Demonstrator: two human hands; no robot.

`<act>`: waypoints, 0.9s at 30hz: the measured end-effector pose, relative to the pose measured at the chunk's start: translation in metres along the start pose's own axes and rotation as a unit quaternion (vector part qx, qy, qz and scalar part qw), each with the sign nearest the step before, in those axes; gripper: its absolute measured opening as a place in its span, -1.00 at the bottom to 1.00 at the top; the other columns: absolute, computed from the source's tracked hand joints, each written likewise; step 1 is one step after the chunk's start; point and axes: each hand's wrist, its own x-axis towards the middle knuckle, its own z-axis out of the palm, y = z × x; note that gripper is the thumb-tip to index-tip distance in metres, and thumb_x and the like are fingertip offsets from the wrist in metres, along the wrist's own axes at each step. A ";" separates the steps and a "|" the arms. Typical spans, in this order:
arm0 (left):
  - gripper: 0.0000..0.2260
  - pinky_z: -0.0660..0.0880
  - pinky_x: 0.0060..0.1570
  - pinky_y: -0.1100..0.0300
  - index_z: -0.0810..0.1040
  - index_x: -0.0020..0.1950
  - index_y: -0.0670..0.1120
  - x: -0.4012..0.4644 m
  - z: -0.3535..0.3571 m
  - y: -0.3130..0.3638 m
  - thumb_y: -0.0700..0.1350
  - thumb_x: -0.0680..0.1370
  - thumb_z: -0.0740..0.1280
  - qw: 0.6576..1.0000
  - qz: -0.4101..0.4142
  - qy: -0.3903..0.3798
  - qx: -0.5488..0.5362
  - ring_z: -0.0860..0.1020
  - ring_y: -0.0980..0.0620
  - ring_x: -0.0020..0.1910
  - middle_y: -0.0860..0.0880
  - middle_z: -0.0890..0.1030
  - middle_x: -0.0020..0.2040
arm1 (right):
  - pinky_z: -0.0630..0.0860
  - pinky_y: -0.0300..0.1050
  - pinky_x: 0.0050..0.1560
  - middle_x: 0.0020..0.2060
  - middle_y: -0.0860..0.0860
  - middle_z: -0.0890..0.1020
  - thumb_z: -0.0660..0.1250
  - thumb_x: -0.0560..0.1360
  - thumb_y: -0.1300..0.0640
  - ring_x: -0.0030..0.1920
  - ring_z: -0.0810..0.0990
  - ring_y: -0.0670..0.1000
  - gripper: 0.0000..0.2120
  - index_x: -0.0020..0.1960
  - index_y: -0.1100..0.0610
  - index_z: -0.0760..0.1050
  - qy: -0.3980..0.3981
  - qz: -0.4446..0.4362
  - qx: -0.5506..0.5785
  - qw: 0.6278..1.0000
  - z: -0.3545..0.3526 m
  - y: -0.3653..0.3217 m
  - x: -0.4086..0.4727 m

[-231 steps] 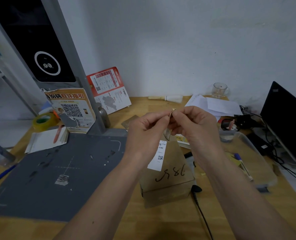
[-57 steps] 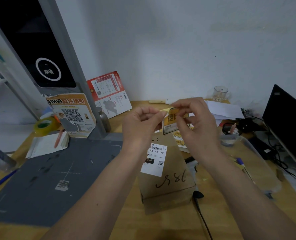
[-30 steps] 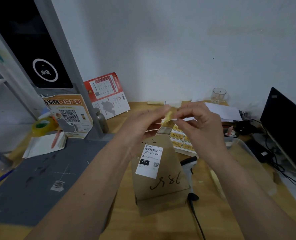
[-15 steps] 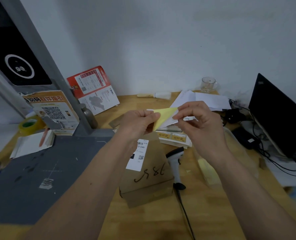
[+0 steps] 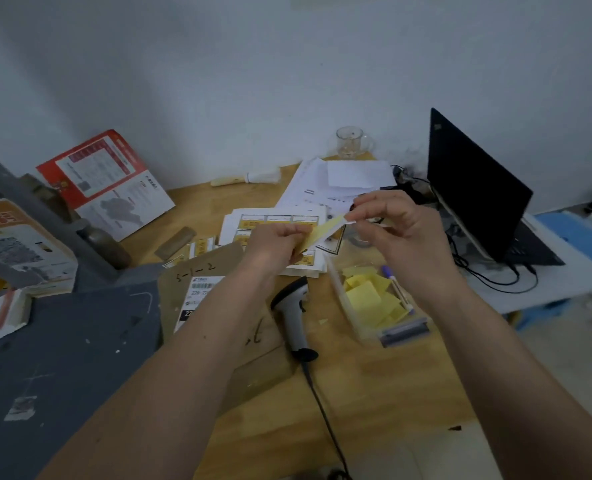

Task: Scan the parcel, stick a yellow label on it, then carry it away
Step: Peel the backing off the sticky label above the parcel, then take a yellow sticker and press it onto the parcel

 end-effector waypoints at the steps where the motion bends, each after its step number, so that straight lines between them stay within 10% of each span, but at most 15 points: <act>1: -0.74 0.59 -0.19 0.21 0.63 -0.26 -0.06 0.002 0.009 -0.002 -0.31 0.55 0.30 1.000 -0.013 -0.006 -0.003 0.58 0.02 -0.20 -0.13 0.64 -0.09 | 0.57 -0.11 -0.02 0.06 0.09 0.59 0.38 0.43 0.36 0.02 0.60 -0.06 -0.76 -0.19 0.02 0.63 0.007 0.003 0.004 1.000 -0.006 0.004 0.001; 12: -0.77 0.28 -0.68 0.36 0.66 -0.14 -0.09 0.015 0.086 -0.038 -0.27 0.58 0.24 0.987 -0.127 0.002 0.099 0.42 0.13 -0.59 -0.08 0.57 -0.30 | 0.54 -0.21 -0.05 -0.18 -0.05 0.70 0.36 0.45 0.35 -0.09 0.64 -0.06 -0.84 -0.12 0.13 0.64 0.079 0.082 0.080 0.990 -0.063 0.033 0.003; 27: -0.91 0.52 0.16 0.11 0.63 -0.04 -0.02 0.000 0.081 -0.029 -0.05 0.54 0.34 0.994 -0.038 0.017 0.097 0.57 0.02 0.03 0.01 0.63 0.05 | 0.55 -0.20 -0.10 -0.20 0.08 0.69 0.35 0.46 0.35 -0.15 0.61 -0.01 -0.80 -0.16 0.08 0.63 0.068 0.118 0.044 0.990 -0.066 0.053 -0.005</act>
